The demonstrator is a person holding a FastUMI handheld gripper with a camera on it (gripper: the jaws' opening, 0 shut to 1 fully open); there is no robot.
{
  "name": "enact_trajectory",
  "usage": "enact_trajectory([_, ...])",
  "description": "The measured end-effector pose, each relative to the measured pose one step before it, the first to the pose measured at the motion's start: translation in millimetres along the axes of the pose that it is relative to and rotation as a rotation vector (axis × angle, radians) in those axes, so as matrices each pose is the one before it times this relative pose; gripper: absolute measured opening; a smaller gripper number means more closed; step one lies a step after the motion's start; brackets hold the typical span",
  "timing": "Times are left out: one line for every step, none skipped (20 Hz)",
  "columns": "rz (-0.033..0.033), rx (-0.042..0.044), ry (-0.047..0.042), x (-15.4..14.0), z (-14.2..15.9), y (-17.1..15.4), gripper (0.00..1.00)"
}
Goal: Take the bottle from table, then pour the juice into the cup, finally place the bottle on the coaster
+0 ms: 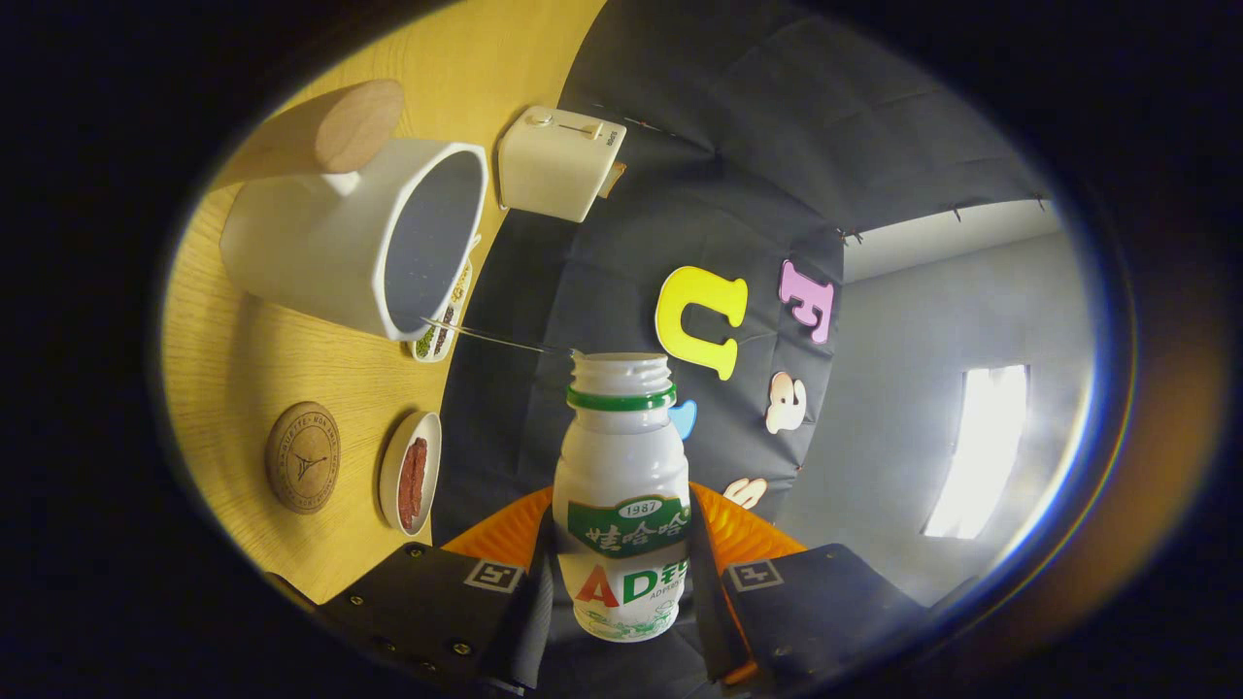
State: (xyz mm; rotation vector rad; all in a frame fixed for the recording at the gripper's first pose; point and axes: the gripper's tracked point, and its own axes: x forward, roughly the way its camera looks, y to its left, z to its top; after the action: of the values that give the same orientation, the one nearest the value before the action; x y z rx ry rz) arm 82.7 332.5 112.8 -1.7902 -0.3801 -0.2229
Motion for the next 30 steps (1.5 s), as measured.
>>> enact_trajectory([-0.00141,-0.00439,-0.00013,-0.11,0.17,-0.81,0.62])
enact_trajectory([-0.00201,-0.00325,-0.00132,-0.11,0.55,-0.08,0.61])
enact_trajectory([-0.00249,-0.00368,-0.00138,-0.24,0.45,-0.53,0.61])
enact_trajectory([-0.00307,-0.00363,-0.00120,-0.20,0.62,-0.32,0.61])
enact_trajectory([-0.00297,-0.00411,-0.00109,0.44,-0.41,-0.89,0.61])
enact_trajectory([-0.00209,-0.00359,-0.00056,0.15,-0.14,-0.48,0.61])
enact_trajectory([-0.00196,-0.00233,-0.00075,-0.28,0.29,-0.02,0.61])
enact_trajectory([-0.00159,-0.00204,-0.00170,0.55,0.29,-0.53,0.61])
enact_trajectory([-0.00199,-0.00342,-0.00065,0.32,0.17,-0.35,0.62])
enact_trajectory([-0.00265,-0.00432,-0.00253,-0.14,0.42,-0.60,0.61])
enact_trajectory([-0.00384,-0.00546,-0.00126,-0.37,0.43,-0.49,0.62])
enact_trajectory([-0.00254,-0.00545,-0.00301,0.37,0.21,0.19,0.62])
enact_trajectory([-0.00246,-0.00531,-0.00170,-0.65,0.32,-0.22,0.61])
enact_trajectory([-0.00144,-0.00498,-0.00256,0.09,0.27,-0.35,0.61])
enact_trajectory([-0.00160,-0.00406,-0.00211,-0.89,0.41,0.38,0.61])
enact_trajectory([-0.00259,-0.00424,-0.00300,0.08,0.91,-0.33,0.61])
enact_trajectory([-0.00254,-0.00503,-0.00156,-0.37,0.41,-0.19,0.61])
enact_trajectory([-0.00205,-0.00424,-0.00302,0.23,1.03,-0.55,0.61])
enact_trajectory([-0.00208,-0.00370,-0.00131,-0.86,0.96,0.23,0.61])
enact_trajectory([-0.00205,-0.00379,-0.00272,-0.04,0.64,-0.51,0.61])
enact_trajectory([-0.00241,-0.00499,-0.00133,0.46,0.29,-0.87,0.61])
enact_trajectory([-0.00409,-0.00507,-0.00385,0.17,0.48,-0.71,0.61])
enact_trajectory([-0.00688,-0.00831,-0.00478,-0.15,0.65,-0.87,0.61])
enact_trajectory([-0.00702,-0.00921,-0.00456,-1.12,2.20,-0.89,0.61])
enact_trajectory([-0.00594,-0.00737,-0.00449,-0.15,0.53,-0.69,0.61])
enact_trajectory([-0.00432,-0.00559,-0.00415,0.41,0.96,-0.16,0.61])
enact_trajectory([-0.00339,-0.00409,-0.00268,0.46,0.25,-0.55,0.61])
enact_trajectory([-0.00235,-0.00431,-0.00117,0.43,0.56,0.16,0.61])
enact_trajectory([-0.00189,-0.00355,-0.00264,-0.79,1.37,0.00,0.61])
enact_trajectory([-0.00153,-0.00483,-0.00181,0.23,1.55,0.24,0.61])
